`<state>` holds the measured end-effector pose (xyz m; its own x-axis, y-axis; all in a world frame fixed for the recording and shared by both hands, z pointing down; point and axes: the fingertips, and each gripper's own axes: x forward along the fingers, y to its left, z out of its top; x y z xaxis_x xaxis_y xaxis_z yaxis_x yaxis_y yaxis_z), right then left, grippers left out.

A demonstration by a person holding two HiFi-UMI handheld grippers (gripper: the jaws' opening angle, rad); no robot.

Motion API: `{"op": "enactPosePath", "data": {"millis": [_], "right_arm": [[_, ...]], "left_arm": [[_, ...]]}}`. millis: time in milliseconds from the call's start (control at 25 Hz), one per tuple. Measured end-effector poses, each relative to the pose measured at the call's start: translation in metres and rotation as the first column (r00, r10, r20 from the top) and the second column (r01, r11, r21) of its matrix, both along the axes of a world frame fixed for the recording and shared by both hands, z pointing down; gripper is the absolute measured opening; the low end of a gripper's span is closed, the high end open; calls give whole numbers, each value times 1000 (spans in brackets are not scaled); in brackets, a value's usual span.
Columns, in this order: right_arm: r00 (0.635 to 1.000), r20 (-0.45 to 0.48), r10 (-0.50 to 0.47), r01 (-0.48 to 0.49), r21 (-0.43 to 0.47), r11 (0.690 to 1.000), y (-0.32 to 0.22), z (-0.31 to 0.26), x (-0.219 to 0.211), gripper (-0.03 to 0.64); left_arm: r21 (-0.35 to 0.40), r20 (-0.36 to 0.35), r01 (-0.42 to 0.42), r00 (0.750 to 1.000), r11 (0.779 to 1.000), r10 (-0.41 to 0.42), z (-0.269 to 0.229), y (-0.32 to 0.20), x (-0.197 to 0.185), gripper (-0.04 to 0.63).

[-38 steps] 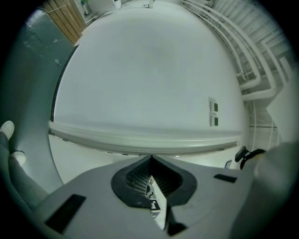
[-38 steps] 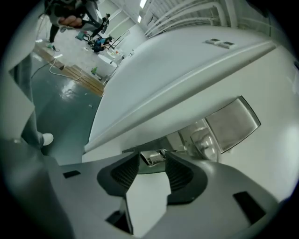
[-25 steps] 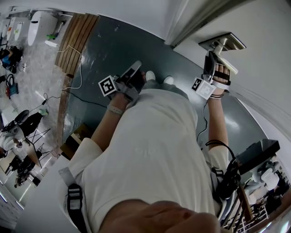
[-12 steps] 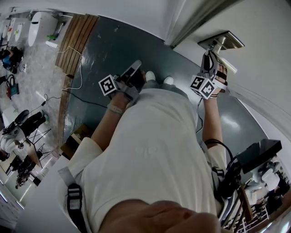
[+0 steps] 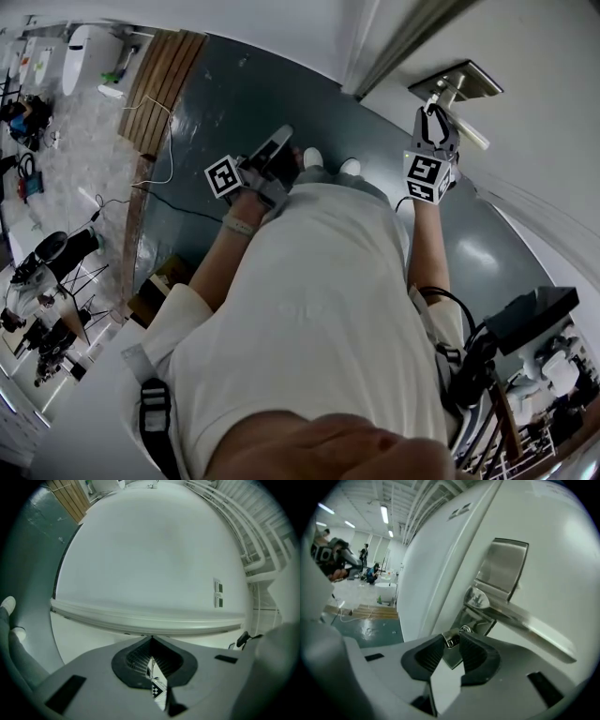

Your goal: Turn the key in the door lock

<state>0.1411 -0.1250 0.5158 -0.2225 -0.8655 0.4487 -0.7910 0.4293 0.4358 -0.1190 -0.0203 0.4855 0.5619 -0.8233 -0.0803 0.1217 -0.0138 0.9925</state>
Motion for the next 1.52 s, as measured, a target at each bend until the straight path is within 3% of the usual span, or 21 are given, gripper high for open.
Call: {"op": "enactPosePath", "data": {"millis": [200,600,880,920,1040,1160,1360,1520], "right_arm": [[982,181,56,-58,6,998,-2,-6,-3,104],[918,376,127,-133,-10,991,2,-5,6,106],[821,548,162,-184,-16,983,3,-5,8,106],[839,522,157,-183,-3,983,3,-6,8,106],[946,305,111,-138,70,988,1,-11,5,106],[989,117,90,-103,115,988,2,-11,2,104],[986,-146,75,-51,163,985,0,-8,1,104],[936,-349,41,25,184,983,-9,-6,-4,104]], "left_arm": [[1,1,7,1000,1000,-7,-3,2,-4,6],[-8,6,20,1000,1000,-20,-4,6,-3,6],[-11,6,29,1000,1000,-29,-5,10,-5,6],[-12,6,30,1000,999,-30,-5,10,-5,6],[-21,4,33,999,999,-33,-5,9,-5,6],[-28,-3,33,999,999,-33,-3,9,-6,6],[-32,-12,28,1000,999,-28,0,9,-5,6],[-36,-23,34,999,999,-35,3,9,-6,6]]}}
